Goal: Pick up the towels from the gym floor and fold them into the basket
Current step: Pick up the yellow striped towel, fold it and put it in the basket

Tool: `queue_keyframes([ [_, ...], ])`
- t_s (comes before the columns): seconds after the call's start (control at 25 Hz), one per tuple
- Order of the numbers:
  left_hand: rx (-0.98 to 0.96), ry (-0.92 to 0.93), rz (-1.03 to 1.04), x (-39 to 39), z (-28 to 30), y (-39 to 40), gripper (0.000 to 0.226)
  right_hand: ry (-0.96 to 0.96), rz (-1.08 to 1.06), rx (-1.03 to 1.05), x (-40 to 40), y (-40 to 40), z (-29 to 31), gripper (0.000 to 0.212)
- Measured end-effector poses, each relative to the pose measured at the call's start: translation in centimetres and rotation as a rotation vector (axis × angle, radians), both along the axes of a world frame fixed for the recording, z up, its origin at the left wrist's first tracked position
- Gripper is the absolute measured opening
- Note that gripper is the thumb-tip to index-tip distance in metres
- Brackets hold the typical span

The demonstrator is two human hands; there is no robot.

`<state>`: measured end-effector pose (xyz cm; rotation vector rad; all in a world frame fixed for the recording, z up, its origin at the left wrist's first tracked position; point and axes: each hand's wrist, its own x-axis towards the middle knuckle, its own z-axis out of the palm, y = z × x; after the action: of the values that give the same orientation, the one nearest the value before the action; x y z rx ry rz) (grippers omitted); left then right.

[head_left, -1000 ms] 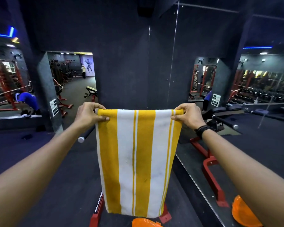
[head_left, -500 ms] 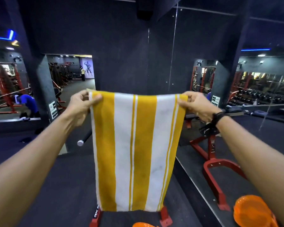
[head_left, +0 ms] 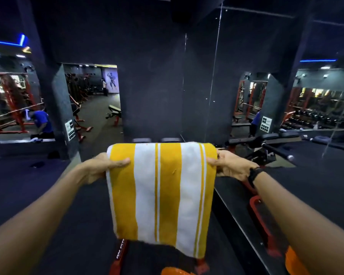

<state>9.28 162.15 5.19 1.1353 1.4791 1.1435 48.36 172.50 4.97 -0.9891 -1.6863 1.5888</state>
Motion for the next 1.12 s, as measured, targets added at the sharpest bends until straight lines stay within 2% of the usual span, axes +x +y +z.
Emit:
queue_keyframes([
  [0.04, -0.014, 0.019, 0.036, 0.2, -0.5, 0.0, 0.066, -0.04, -0.016, 0.012, -0.4, 0.0, -0.3, 0.026],
  [0.08, -0.006, -0.003, 0.081, 0.4, -1.0, 0.0, 0.058, -0.032, -0.05, 0.031, -0.7, 0.0, -0.4, 0.034],
  [0.12, 0.012, -0.045, 0.111, 0.6, -1.1, -0.1, 0.054, 0.012, -0.086, 0.038, -0.8, 0.0, -0.6, 0.052],
  [0.16, 0.026, -0.084, 0.095, 0.7, -1.0, -0.2, 0.054, 0.048, -0.108, 0.025, -0.8, 0.1, -0.6, 0.071],
  [0.2, 0.036, -0.091, 0.027, 0.6, -0.9, -0.4, 0.059, 0.072, -0.1, 0.018, -0.7, 0.0, -0.5, 0.082],
  [0.28, 0.062, -0.042, -0.06, 0.7, -0.8, -0.4, 0.063, 0.09, -0.101, 0.062, -0.5, 0.0, -0.4, 0.091],
  [0.4, 0.167, 0.001, 0.218, 1.7, -0.5, 0.3, 0.068, 0.197, -0.271, 0.129, -0.7, 0.4, -0.3, 0.113],
  [0.48, 0.183, -0.017, 0.214, 2.4, -0.1, 0.5, 0.089, 0.219, -0.27, 0.123, -1.0, 0.0, 0.1, 0.104],
  [0.56, 0.18, 0.061, 0.144, 2.4, -0.2, 0.5, 0.099, 0.076, -0.205, 0.191, -0.8, -0.3, 0.3, 0.101],
  [0.68, 0.193, 0.216, 0.123, 2.7, 0.3, -0.1, 0.077, -0.124, -0.341, 0.356, -0.6, -0.2, 0.2, 0.084],
  [0.8, 0.197, 0.243, 0.046, 3.7, 0.7, -0.3, 0.06, -0.036, -0.469, 0.377, -0.7, 0.3, -0.1, 0.07],
  [0.88, 0.185, 0.307, 0.012, 3.9, 0.9, -0.2, 0.061, -0.029, -0.413, 0.378, -0.5, 0.2, 0.2, 0.067],
  [1.04, 0.203, 0.407, 0.087, 4.1, 0.5, 0.1, 0.046, -0.445, -0.39, 0.63, 0.2, 0.4, 0.0, 0.033],
  [1.12, 0.208, 0.659, 0.181, 4.1, 0.4, 0.5, 0.04, -0.542, -0.421, 0.691, 0.3, 0.5, -0.1, 0.021],
])
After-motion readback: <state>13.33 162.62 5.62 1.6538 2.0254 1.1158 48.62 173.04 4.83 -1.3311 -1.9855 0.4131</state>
